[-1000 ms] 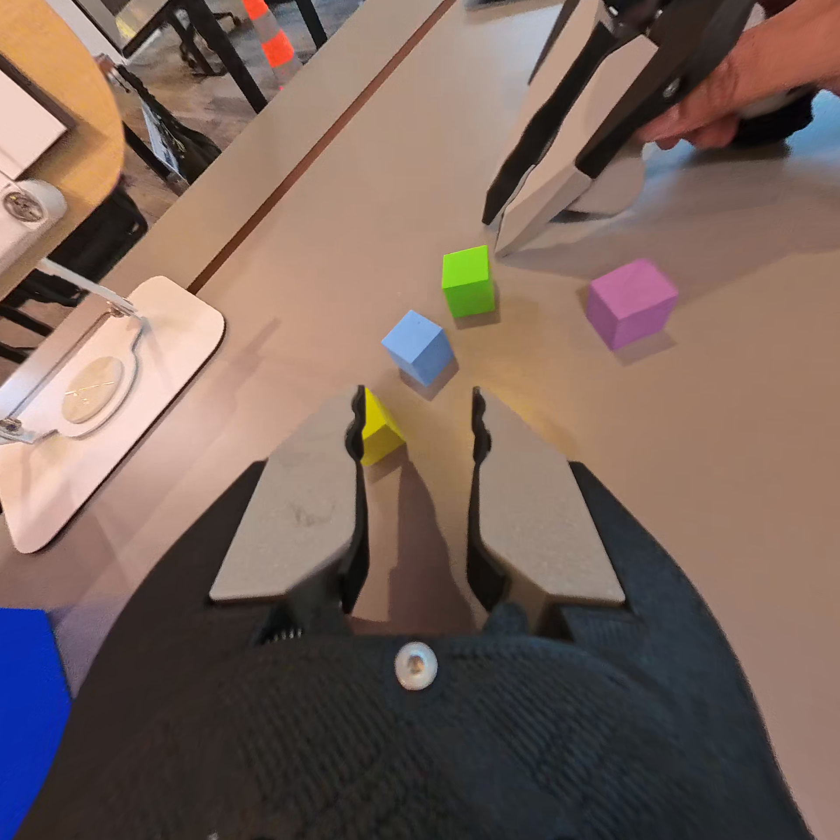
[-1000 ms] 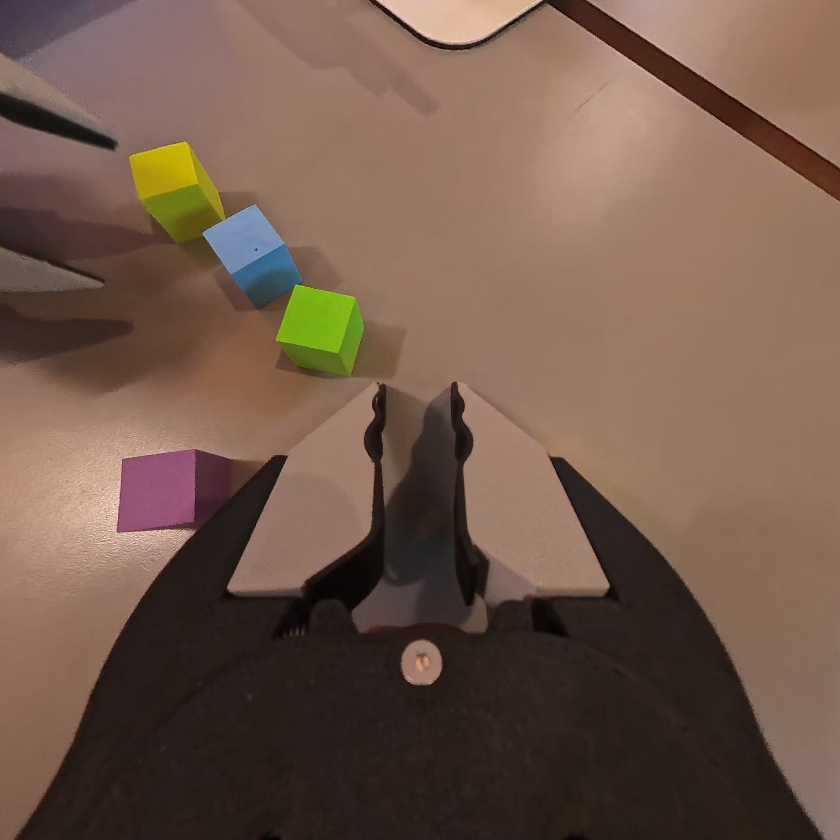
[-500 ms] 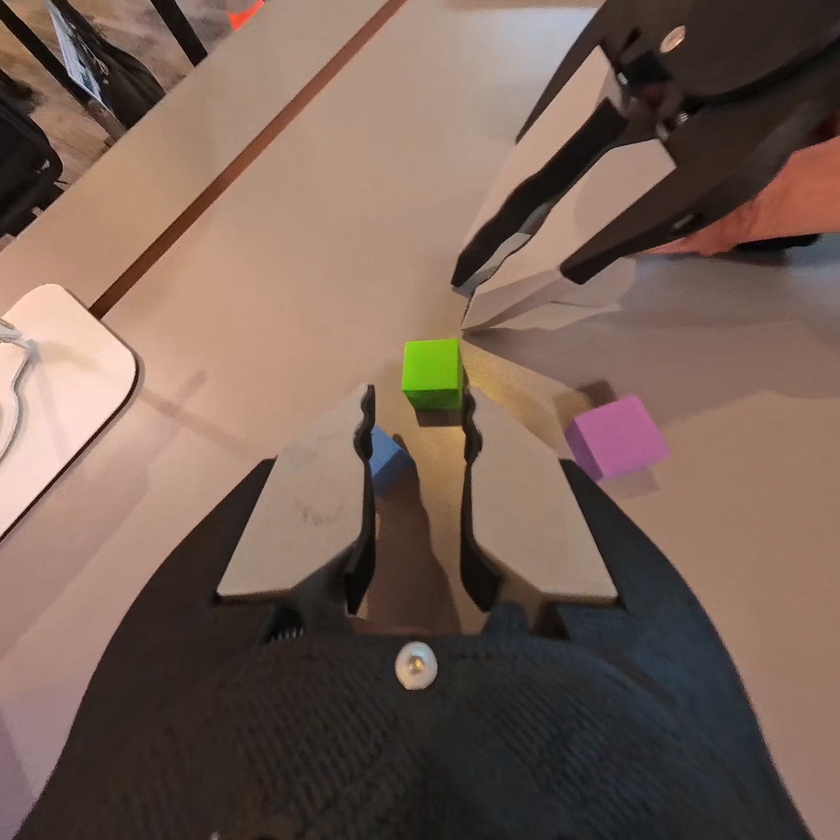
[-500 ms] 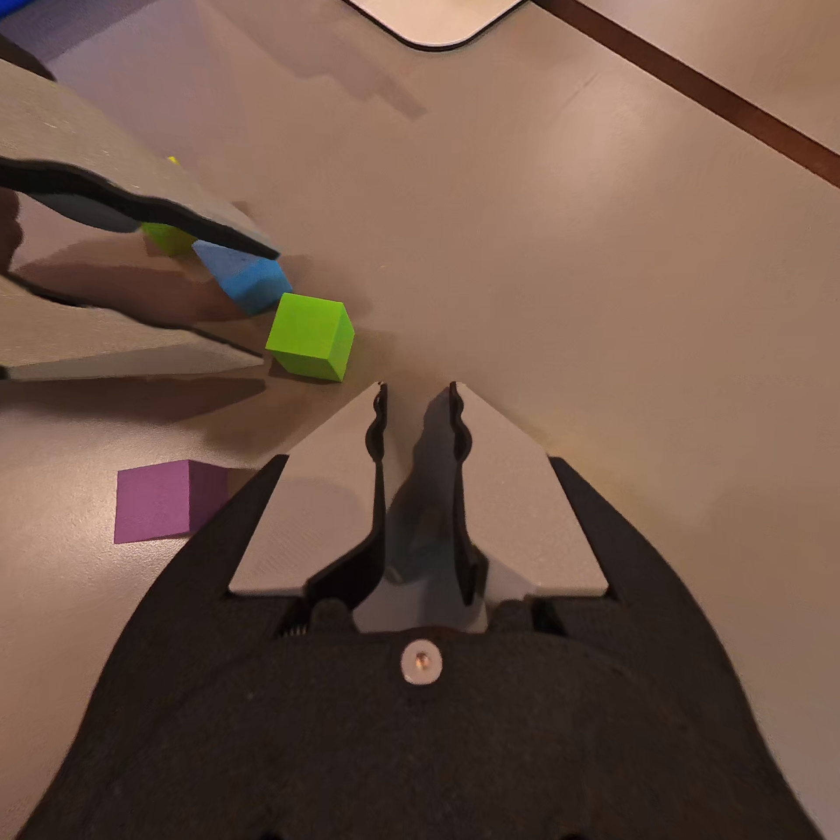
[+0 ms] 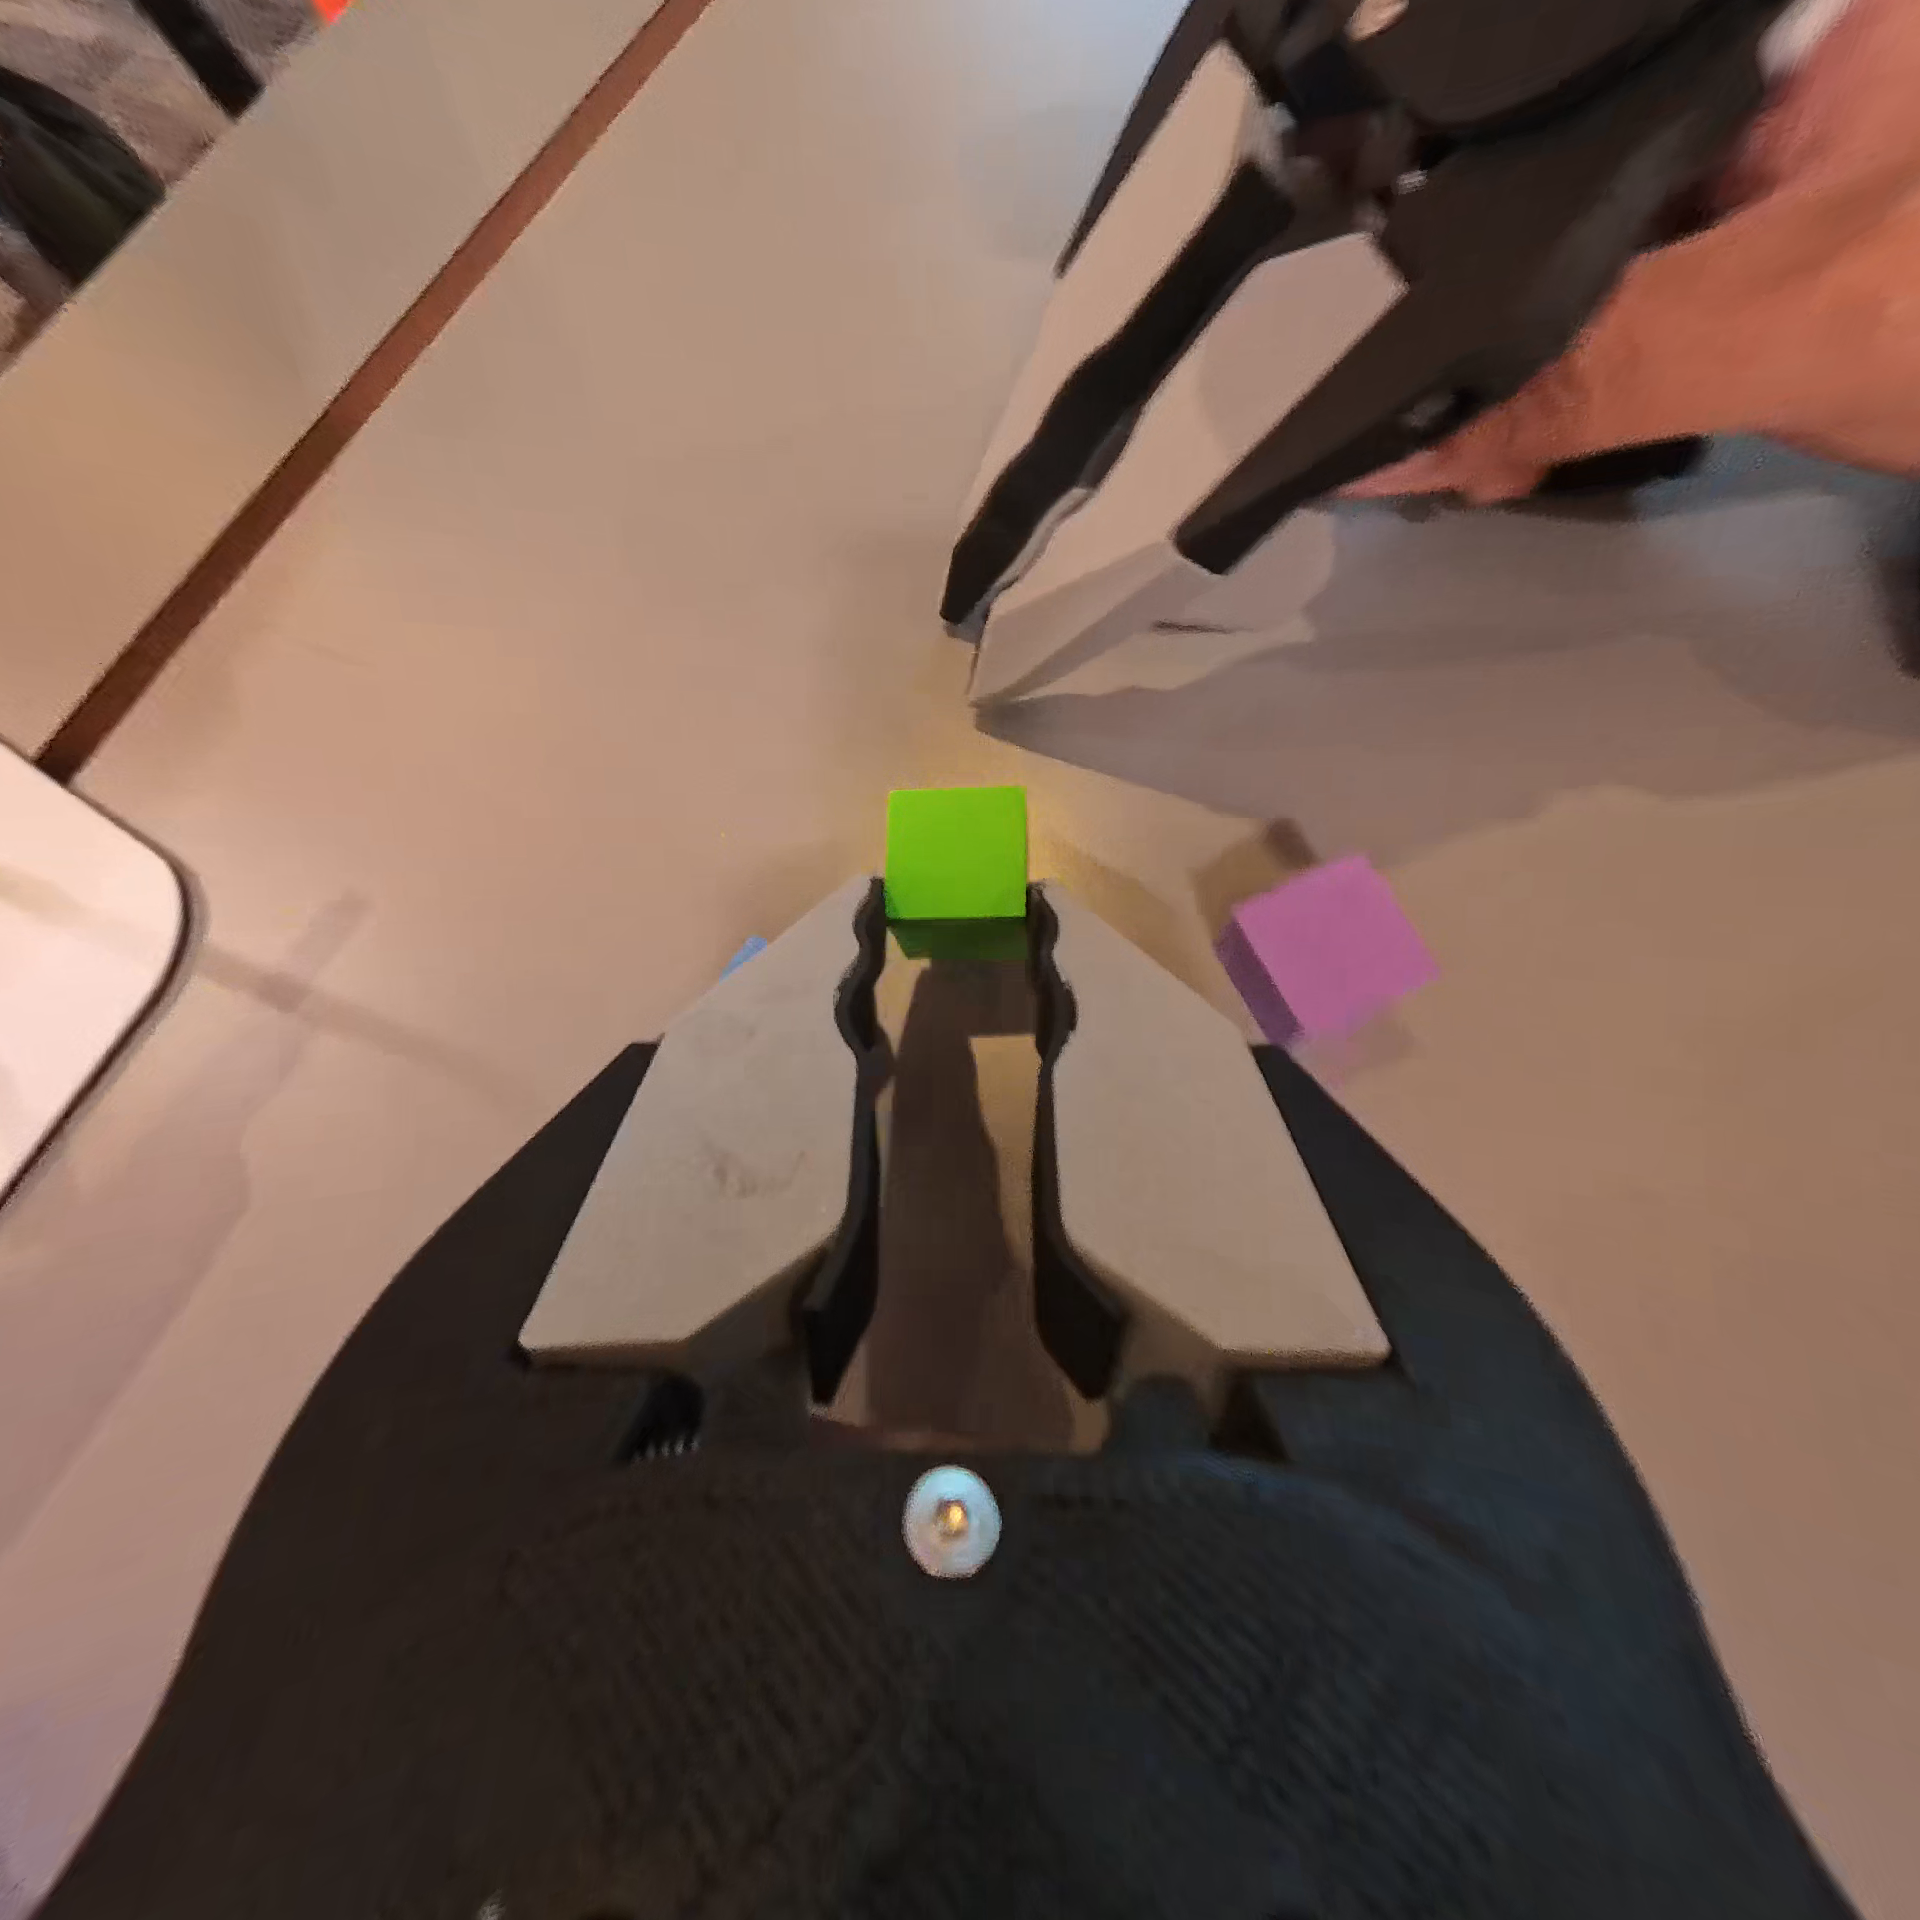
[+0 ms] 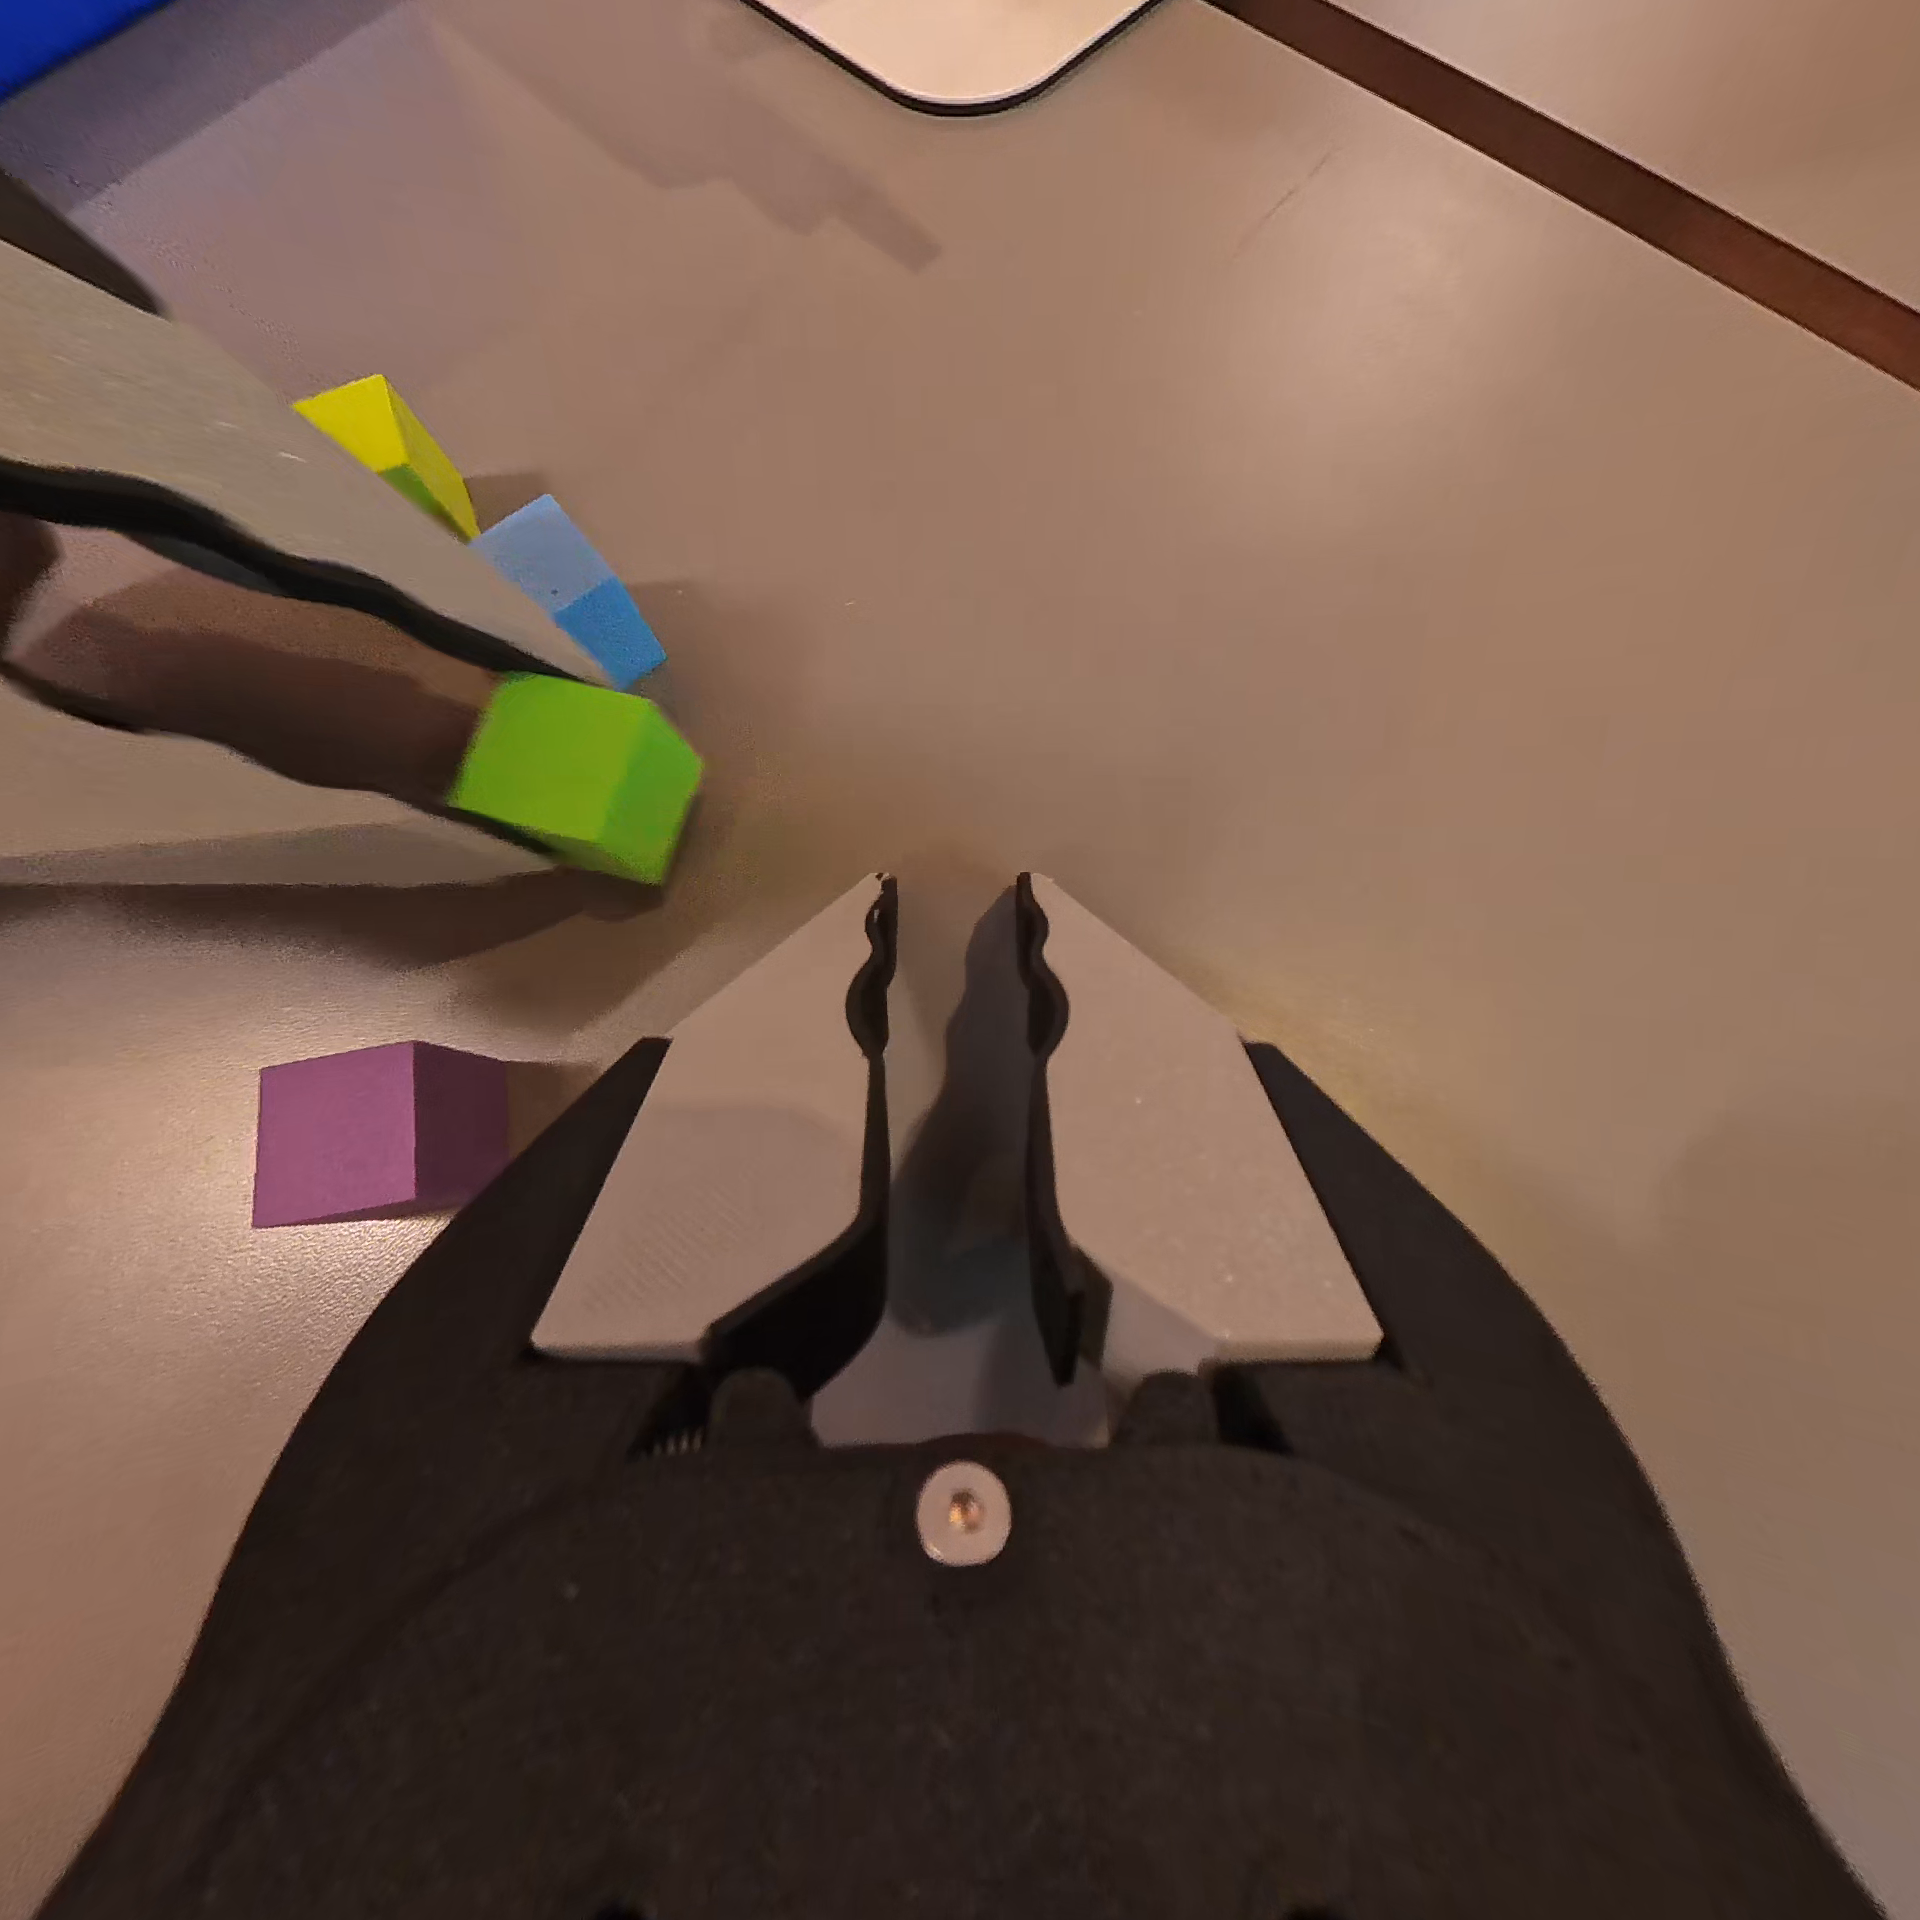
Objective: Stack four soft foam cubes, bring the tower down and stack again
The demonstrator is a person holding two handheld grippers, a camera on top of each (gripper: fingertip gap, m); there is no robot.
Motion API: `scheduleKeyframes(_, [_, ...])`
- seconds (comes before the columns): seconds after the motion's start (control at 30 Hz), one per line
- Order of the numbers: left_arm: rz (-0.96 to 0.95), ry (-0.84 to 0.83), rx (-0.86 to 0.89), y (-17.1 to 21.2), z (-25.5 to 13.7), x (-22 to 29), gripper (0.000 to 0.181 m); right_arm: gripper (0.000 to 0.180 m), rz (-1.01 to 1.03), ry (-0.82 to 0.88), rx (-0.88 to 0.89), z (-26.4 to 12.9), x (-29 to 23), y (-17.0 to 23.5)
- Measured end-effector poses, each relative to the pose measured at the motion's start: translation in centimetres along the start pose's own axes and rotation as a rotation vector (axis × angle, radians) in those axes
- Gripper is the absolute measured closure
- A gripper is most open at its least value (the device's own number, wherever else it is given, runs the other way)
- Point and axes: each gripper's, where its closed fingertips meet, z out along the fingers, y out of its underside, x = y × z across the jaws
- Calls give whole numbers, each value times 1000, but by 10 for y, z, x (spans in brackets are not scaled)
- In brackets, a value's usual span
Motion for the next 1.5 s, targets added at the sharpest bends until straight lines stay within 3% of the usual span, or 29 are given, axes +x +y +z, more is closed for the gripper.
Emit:
scheduleKeyframes(0.17, [166,157,-49,28,-47,20,156,158,-19,10,-2,1,-1,0])
scheduleKeyframes(0.37, [192,335,-38,51,-77,52,156,156,-36,20,-4,1,-1,0])
scheduleKeyframes(0.5, [304,310,-89,66,-71,59,156,156,-40,22,-4,1,-1,0])
scheduleKeyframes(0.8, [307,277,-59,62,-61,60,154,149,-67,39,5,-1,-3,0])
scheduleKeyframes(1.13, [297,258,-10,58,-55,52,154,146,-57,-367,275,-46,-49,-32])
scheduleKeyframes(1.23, [302,217,-18,57,-53,46,155,144,-71,-510,262,-59,-70,-24])
scheduleKeyframes(1.5, [325,202,-48,61,-54,46,152,145,-298,-481,132,-60,-103,1])
